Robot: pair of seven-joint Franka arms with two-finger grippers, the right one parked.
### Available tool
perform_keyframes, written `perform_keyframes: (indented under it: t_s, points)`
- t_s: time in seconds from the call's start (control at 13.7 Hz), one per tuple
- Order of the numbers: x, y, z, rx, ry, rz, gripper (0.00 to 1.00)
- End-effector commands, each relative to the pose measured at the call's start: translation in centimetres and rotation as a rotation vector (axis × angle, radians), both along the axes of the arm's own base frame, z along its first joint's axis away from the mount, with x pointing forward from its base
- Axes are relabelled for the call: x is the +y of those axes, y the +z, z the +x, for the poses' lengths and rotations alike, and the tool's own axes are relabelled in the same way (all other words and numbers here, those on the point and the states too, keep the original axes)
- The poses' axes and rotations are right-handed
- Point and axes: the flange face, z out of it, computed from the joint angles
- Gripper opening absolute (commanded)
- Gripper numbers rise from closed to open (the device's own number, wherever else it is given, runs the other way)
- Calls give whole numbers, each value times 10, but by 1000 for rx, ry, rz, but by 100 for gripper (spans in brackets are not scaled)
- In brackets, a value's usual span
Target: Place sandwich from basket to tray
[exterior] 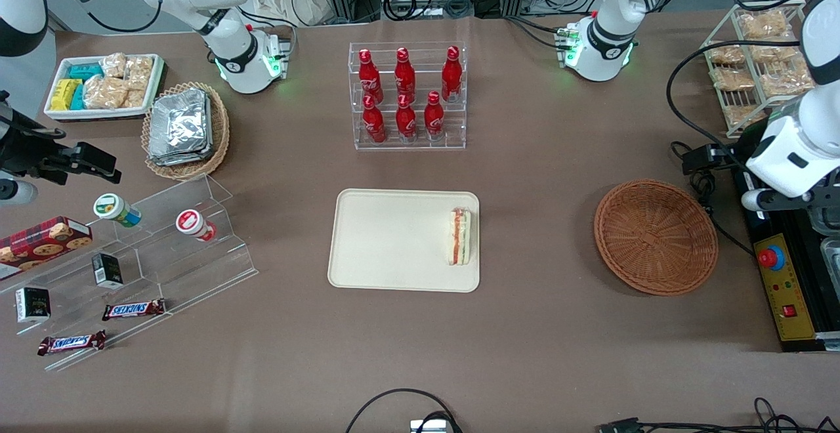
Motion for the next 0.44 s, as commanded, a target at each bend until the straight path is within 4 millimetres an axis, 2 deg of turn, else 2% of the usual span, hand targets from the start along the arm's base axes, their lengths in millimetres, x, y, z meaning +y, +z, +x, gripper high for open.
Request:
perform_keyframes:
  t_s: [0.0,0.15,0.36]
  points:
    - [4,4,-4,-4,19,-8,100]
    - [6,1,-3,-6,22,-11,100]
    - [7,-17,-1,27,26,5,100]
